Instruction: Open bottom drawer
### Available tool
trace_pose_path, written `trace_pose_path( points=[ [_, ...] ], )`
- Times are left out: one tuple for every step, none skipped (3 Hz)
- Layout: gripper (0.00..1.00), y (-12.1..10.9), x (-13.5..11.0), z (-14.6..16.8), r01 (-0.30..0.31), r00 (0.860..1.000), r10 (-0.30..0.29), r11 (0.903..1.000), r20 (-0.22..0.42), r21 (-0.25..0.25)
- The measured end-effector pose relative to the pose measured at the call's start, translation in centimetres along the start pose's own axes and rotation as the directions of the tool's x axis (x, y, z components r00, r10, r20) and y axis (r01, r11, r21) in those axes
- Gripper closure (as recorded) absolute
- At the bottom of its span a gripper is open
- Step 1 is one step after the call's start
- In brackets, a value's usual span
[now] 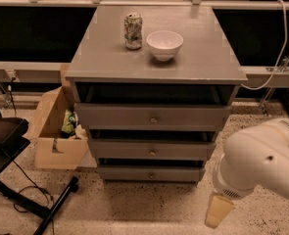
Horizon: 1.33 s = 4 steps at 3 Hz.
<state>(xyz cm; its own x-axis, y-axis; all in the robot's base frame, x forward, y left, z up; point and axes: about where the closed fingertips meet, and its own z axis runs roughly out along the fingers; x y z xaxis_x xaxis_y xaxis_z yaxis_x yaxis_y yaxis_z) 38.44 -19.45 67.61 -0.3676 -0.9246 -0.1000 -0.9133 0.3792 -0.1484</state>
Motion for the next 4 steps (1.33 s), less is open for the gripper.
trace_pose_path(
  points=[
    [0.00,1.1,-0.7,6.4,-0.004,0.996,0.000,0.9991,-0.088,-0.043],
    [0.00,1.1,-0.7,6.4,-0.004,0.996,0.000,0.9991,-0.088,-0.043],
    [0.00,0.6,-2.7,10.0,0.017,0.997,-0.023,0.9974,-0.077,-0.069],
    [0.00,-0.9,-4.7,15.9,0.038,0.999,-0.040,0.9943,-0.013,-0.100]
  ],
)
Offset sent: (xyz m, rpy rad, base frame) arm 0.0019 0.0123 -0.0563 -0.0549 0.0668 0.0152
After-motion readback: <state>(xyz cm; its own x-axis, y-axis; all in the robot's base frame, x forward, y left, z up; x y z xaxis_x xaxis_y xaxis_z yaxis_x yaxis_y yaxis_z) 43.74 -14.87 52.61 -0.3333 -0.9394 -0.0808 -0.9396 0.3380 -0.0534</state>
